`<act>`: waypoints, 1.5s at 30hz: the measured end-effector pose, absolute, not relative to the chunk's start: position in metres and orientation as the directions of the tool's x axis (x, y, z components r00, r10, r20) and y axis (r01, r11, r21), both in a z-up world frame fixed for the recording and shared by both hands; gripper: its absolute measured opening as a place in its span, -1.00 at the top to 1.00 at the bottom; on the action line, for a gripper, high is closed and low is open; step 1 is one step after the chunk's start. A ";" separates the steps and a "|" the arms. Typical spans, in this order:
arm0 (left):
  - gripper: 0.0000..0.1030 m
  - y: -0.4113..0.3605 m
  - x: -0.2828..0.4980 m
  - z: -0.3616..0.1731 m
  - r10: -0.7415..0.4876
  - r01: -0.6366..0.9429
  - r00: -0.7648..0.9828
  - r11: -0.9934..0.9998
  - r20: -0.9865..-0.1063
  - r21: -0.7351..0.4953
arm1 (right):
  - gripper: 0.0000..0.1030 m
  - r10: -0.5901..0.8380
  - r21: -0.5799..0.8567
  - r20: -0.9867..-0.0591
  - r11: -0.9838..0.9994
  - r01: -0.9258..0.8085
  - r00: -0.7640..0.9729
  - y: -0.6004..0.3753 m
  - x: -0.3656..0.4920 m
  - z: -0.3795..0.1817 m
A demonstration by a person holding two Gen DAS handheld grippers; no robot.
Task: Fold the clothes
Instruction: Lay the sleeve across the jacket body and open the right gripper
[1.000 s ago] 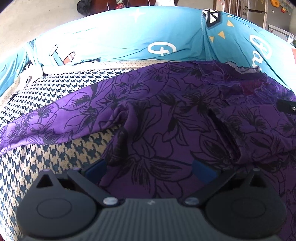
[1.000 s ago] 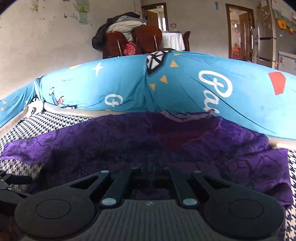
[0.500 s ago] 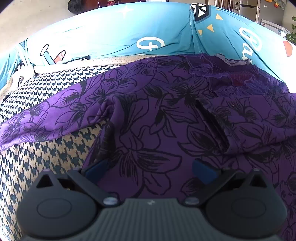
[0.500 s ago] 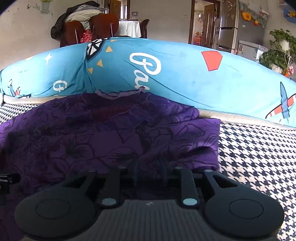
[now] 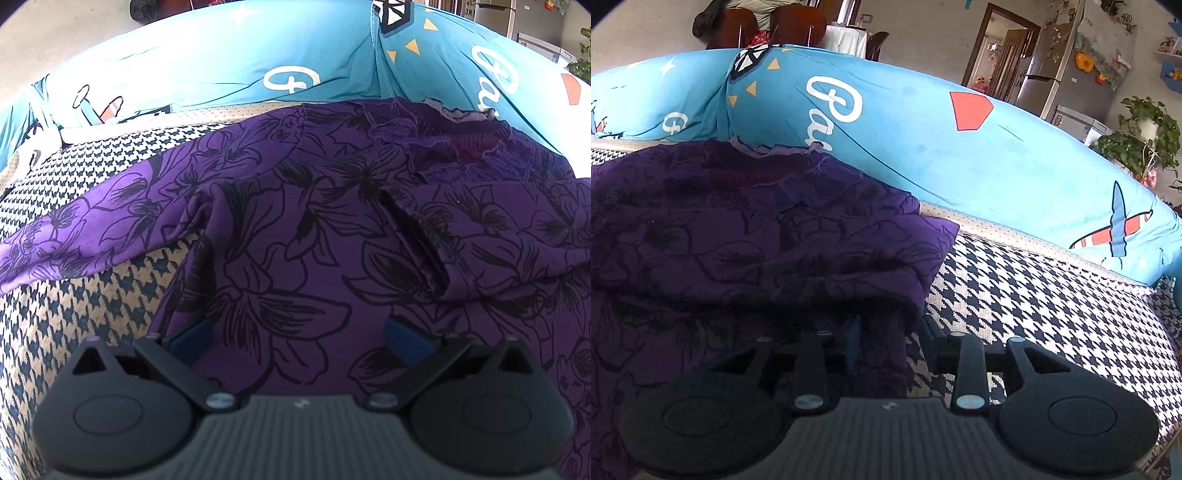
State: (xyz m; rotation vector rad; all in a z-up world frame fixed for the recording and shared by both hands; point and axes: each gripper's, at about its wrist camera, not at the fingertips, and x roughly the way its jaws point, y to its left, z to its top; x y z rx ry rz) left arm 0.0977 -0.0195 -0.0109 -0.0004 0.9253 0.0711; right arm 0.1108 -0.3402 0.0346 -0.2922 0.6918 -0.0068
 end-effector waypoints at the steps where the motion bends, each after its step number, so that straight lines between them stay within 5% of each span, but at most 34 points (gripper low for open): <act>1: -1.00 -0.020 0.098 -0.011 0.062 -0.059 0.599 0.998 -0.799 0.033 | 0.32 -0.111 -0.281 -0.622 0.956 -0.089 0.775 -0.340 0.113 0.032; 10: -1.00 -0.018 0.100 -0.012 0.056 -0.065 0.592 0.998 -0.804 0.022 | 0.34 -0.148 -0.343 -0.536 0.938 -0.055 0.831 -0.337 0.124 0.024; 12: -1.00 -0.018 0.100 -0.012 0.056 -0.062 0.593 0.998 -0.804 0.024 | 0.78 -0.149 -0.352 -0.524 0.934 -0.055 0.839 -0.335 0.123 0.026; 18: -1.00 -0.018 0.099 -0.012 0.057 -0.062 0.593 0.998 -0.803 0.025 | 0.86 -0.145 -0.431 -0.522 0.896 -0.112 0.840 -0.327 0.108 0.029; 29: -1.00 -0.018 0.098 -0.013 0.057 -0.059 0.589 0.998 -0.806 0.028 | 0.84 -0.184 -0.483 -0.624 0.855 -0.190 0.760 -0.330 0.099 0.019; 38: -1.00 -0.018 0.099 -0.013 0.057 -0.064 0.589 0.998 -0.806 0.024 | 0.81 -0.080 -0.364 -0.613 0.912 -0.191 0.786 -0.333 0.089 0.051; 45: -1.00 -0.014 0.101 -0.013 0.056 -0.079 0.586 0.997 -0.809 0.012 | 0.55 0.021 -0.183 -0.598 0.970 -0.162 0.802 -0.335 0.094 0.064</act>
